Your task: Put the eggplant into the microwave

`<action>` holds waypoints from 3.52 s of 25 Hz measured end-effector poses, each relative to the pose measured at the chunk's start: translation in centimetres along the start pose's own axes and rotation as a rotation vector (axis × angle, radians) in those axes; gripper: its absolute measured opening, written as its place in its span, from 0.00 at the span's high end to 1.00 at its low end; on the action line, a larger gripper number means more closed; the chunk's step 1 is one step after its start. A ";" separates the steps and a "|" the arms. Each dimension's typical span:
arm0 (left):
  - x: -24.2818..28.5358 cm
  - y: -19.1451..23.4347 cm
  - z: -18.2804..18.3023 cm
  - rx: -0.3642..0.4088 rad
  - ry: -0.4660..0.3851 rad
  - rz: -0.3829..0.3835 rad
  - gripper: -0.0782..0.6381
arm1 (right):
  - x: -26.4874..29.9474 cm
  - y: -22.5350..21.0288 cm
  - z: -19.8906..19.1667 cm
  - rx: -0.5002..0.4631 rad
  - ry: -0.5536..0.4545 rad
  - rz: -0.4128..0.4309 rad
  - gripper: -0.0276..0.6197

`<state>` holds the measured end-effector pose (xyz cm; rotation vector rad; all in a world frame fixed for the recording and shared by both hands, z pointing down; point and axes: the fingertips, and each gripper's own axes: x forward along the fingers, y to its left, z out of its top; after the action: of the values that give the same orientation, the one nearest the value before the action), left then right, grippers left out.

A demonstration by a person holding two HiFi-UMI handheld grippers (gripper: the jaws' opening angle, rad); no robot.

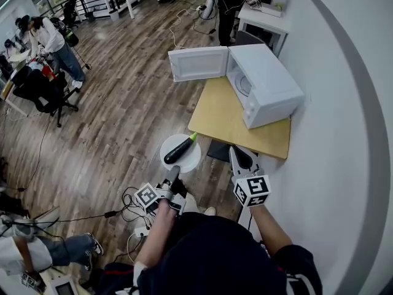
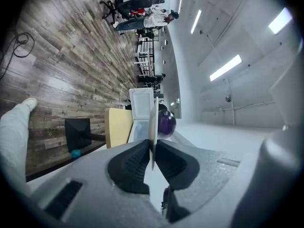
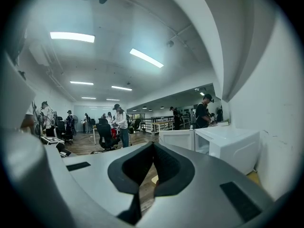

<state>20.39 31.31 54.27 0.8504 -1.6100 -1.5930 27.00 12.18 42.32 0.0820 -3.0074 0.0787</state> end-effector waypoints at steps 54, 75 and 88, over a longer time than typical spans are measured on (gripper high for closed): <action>30.0 0.7 22.2 0.061 0.390 0.038 0.84 | 32.0 -8.3 2.7 0.040 0.016 -0.296 0.94; 40.1 0.8 17.2 0.063 0.503 0.061 0.84 | 34.0 -18.0 3.1 0.066 -0.005 -0.356 0.94; 45.5 0.4 13.4 0.096 0.527 0.065 0.84 | 35.1 -24.1 3.8 0.084 -0.034 -0.336 0.94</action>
<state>-15.21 0.09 56.32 1.1430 -1.3208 -1.1275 -6.82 -13.84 44.35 0.5987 -2.9749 0.1705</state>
